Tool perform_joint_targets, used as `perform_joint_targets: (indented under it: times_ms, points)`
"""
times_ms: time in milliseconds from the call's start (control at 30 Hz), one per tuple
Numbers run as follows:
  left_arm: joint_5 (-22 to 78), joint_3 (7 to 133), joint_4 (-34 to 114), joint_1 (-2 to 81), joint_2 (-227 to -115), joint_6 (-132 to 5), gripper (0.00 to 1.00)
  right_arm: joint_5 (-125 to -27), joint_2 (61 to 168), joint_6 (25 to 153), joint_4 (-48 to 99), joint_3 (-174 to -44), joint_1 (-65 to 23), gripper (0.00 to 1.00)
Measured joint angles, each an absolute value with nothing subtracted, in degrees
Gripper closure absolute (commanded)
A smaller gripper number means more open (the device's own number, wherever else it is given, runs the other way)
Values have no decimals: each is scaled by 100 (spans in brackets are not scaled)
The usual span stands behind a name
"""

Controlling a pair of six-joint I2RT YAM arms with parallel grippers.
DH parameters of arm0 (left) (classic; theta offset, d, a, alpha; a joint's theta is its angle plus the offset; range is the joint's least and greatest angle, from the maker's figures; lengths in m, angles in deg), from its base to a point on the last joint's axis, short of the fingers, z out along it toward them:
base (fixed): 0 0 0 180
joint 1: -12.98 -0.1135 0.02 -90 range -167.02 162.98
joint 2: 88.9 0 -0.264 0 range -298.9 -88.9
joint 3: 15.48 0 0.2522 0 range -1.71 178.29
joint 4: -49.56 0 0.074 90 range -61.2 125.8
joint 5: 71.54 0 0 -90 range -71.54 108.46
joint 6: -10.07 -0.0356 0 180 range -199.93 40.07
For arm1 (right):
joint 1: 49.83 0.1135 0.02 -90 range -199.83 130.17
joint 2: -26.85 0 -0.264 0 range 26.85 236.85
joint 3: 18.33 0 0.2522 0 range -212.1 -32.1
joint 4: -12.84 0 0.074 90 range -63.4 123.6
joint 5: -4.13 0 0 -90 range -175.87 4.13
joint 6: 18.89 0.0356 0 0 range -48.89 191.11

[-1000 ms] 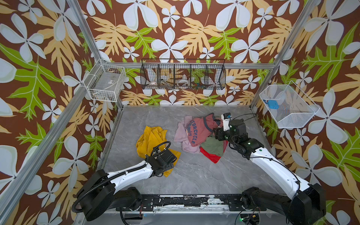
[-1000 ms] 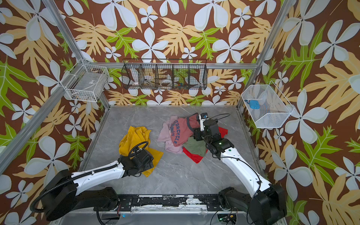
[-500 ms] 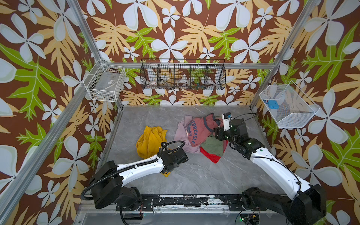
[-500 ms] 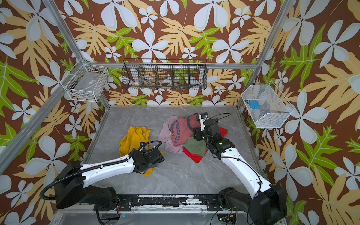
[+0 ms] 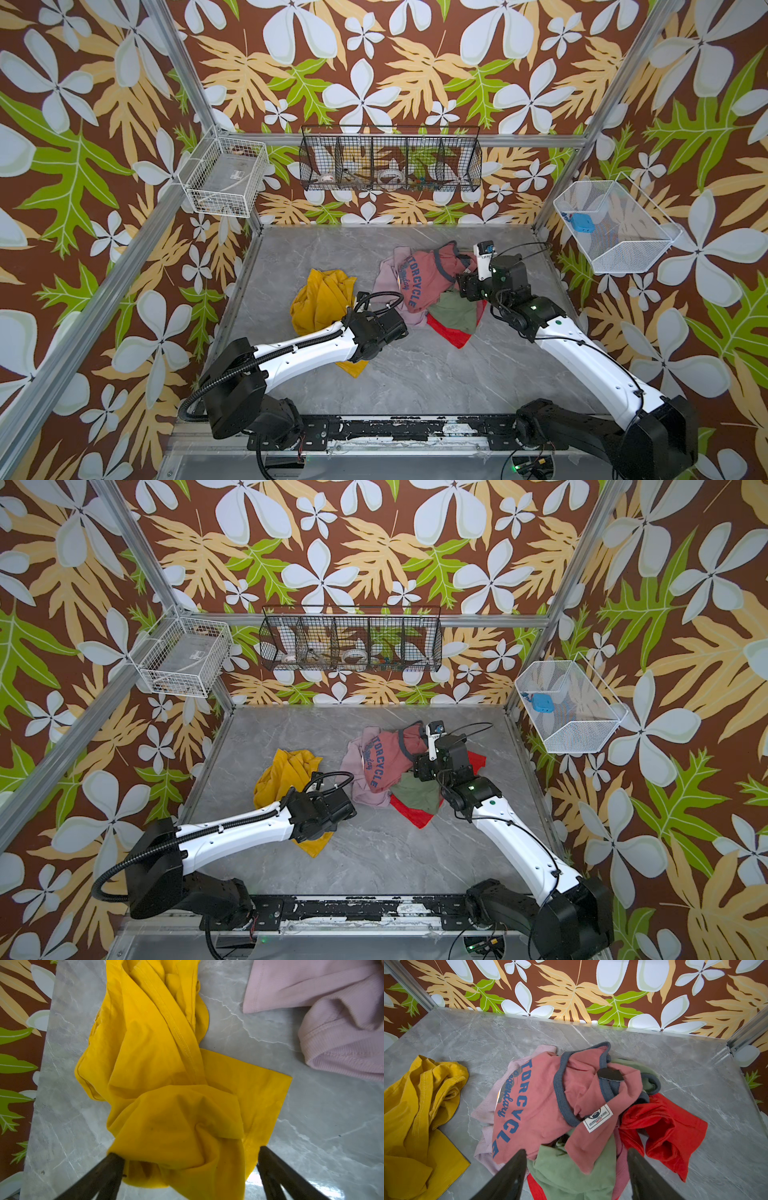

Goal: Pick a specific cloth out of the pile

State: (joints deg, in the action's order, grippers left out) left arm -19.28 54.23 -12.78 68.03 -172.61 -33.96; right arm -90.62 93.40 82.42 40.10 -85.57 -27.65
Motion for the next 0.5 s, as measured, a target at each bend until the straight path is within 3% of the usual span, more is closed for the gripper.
perform_joint_targets:
  times_ms: [333, 500]
  points:
    - [-1100, 5053, -222, 6597, -17894, -4279, 0, -9062, 9335, 8242, 4163, -8636, -2765, 23]
    - [-553, 4769, 318, 6392, -18050, -4561, 8, -9082, 9235, 8240, 4209, -8636, -2765, 23]
